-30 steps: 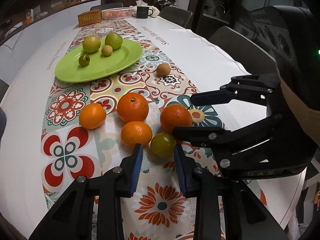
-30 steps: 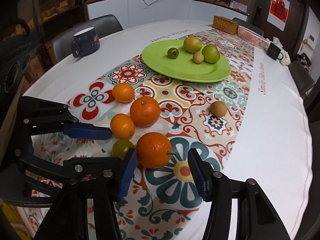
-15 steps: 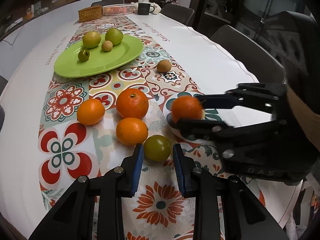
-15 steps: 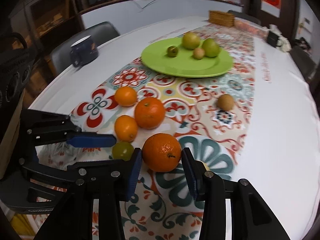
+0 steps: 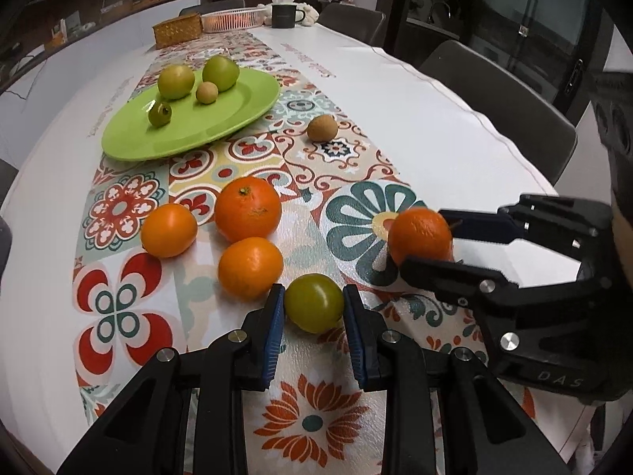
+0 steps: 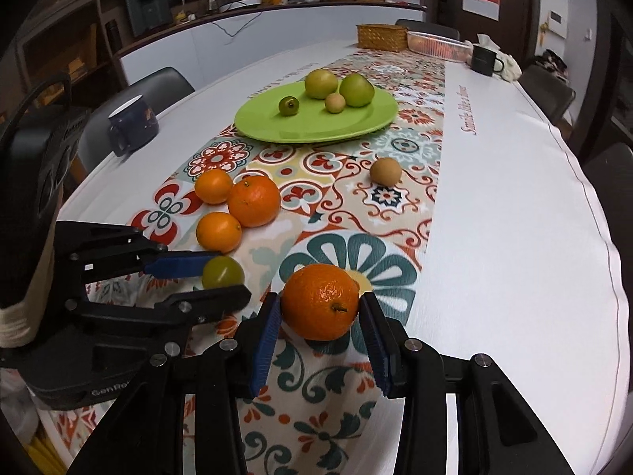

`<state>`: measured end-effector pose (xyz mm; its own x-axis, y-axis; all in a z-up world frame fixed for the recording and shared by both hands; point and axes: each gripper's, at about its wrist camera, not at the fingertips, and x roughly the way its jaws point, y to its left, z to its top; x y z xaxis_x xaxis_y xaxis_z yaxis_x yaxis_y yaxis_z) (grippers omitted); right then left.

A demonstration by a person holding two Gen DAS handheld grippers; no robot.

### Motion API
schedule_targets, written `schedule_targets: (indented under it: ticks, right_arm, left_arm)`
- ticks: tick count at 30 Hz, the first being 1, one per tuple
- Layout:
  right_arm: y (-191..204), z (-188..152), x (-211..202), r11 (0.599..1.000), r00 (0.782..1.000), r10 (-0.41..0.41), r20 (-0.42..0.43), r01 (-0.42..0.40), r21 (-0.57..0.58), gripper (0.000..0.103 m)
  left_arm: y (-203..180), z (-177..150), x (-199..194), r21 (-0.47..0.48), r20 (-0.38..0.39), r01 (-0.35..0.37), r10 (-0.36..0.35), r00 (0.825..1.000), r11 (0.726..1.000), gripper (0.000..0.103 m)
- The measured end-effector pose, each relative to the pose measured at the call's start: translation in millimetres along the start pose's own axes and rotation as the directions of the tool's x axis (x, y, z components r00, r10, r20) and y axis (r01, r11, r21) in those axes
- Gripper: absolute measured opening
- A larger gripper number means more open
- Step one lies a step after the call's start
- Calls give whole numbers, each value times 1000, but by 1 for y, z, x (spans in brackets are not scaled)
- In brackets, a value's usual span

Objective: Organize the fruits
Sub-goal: 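Carry the green citrus and orange over the green plate and lower them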

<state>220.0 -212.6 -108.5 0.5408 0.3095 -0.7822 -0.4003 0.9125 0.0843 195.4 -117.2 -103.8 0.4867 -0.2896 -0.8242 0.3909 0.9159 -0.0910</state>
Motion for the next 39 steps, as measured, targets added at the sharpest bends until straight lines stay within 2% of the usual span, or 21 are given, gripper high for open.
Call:
schedule_targets:
  ticks: [10, 19, 28, 39]
  right_arm:
    - [9, -2, -18, 999, 999, 5, 34, -6, 34, 42]
    - [22, 16, -41, 999, 994, -2, 105, -1, 35, 42]
    - [39, 52, -54, 1000, 984, -2, 180, 0, 13, 42]
    - [44, 110, -44, 1000, 971, -21, 240, 23, -2, 42]
  left_arm:
    - [0, 4, -33, -2, 64, -19, 19, 998, 1000, 29]
    - [16, 7, -66, -30, 124, -63, 66, 990, 998, 29]
    - [42, 28, -92, -46, 202, -119, 126, 971, 992, 29]
    - [74, 71, -94, -51, 257, -162, 170, 951, 985, 29]
